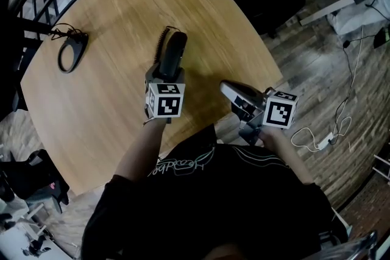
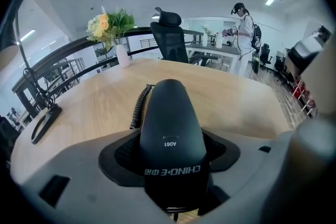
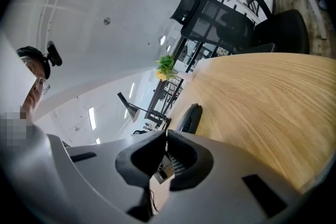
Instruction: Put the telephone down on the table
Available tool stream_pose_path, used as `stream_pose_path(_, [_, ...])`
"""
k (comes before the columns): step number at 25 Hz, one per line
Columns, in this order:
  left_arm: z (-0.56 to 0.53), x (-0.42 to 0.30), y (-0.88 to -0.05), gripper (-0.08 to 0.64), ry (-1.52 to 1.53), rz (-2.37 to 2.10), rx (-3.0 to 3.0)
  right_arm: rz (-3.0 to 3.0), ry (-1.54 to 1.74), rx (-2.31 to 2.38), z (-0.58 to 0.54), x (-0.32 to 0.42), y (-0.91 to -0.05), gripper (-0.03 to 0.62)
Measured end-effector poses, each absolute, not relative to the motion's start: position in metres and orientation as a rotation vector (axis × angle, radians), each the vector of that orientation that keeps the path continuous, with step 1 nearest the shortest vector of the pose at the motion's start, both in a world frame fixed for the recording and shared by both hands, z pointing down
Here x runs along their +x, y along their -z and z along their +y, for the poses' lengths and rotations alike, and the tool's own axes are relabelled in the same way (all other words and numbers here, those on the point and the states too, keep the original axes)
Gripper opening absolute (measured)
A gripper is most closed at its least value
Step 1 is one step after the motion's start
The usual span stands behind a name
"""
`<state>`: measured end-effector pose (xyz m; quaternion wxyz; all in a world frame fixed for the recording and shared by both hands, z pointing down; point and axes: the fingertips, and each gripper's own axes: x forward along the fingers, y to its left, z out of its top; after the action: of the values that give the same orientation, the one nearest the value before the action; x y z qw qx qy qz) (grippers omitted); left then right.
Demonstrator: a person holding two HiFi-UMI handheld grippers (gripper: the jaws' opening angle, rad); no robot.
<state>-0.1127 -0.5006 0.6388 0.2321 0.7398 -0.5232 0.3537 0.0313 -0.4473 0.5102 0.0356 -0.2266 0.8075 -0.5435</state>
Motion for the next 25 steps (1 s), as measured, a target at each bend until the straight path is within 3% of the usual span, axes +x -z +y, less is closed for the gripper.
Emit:
stream_pose_path(16, [-0.477,-0.125,-0.615,0.331,-0.845,-1.575,2.057,2.494,1.627,-0.732,-0.401,0.060,-0.498,0.041])
stream_pose_path(25, [-0.392,-0.143,-0.542,0.325,-0.468,-1.617,2.003,2.606,1.463,-0.747,-0.351,0.080,-0.464,0.041])
